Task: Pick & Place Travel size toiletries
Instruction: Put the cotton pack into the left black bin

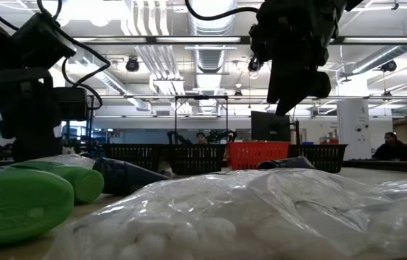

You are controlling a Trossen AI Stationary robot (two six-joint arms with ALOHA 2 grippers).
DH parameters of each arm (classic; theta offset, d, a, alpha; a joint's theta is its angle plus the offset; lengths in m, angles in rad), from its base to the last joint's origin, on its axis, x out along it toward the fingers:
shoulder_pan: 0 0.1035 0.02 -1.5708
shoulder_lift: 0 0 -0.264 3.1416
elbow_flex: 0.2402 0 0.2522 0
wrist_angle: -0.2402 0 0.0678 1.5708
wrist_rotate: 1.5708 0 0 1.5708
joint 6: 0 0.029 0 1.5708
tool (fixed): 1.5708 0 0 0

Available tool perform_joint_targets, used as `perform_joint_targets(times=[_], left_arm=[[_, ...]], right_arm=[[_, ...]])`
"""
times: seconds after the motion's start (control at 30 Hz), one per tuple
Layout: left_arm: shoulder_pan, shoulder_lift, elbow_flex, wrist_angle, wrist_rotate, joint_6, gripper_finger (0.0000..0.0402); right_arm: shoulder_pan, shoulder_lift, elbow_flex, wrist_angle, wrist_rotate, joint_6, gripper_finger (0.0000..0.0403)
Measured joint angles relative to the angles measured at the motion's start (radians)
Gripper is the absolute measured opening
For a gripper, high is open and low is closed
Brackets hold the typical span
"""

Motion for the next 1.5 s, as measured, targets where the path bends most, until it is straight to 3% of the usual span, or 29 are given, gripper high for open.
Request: perform_joint_targets(times=[0.27,0.37,0.47,0.6,0.73,0.83,0.9,1.27,1.5], left_arm=[[0.000,-0.024,0.010,-0.004,0.027,-0.011,0.0014],[0.000,-0.057,0.062,-0.014,0.016,-0.006,0.0009],[0.000,-0.090,0.172,-0.149,-0.029,0.045,0.0005],[0.001,-0.101,0.415,-0.512,-0.153,0.216,0.0003],[0.005,-0.061,0.665,-0.846,-0.382,0.394,0.0002],[0.032,-0.016,0.815,-0.976,-0.560,0.532,0.0002],[0.071,0.022,0.886,-1.020,-0.624,0.637,0.0002],[0.365,0.285,0.994,-1.025,-0.508,1.061,0.0001],[0.412,0.408,0.996,-0.970,-0.481,1.194,0.0001]], right_arm=[[0.000,0.000,0.000,0.000,0.000,-0.007,0.0172],[0.000,0.000,-0.002,-0.001,0.000,-0.020,0.0180],[0.000,0.000,-0.002,-0.001,0.003,-0.026,0.0187],[0.000,0.000,-0.002,0.000,0.034,-0.029,0.0191],[0.000,0.000,-0.002,-0.001,0.094,-0.030,0.0187],[0.000,-0.001,-0.002,0.000,0.132,-0.030,0.0178],[0.000,-0.001,-0.002,0.000,0.158,-0.027,0.0171],[-0.006,-0.089,-0.002,-0.036,0.283,0.106,0.0146],[-0.004,-0.198,-0.010,-0.098,0.362,0.140,0.0134]])
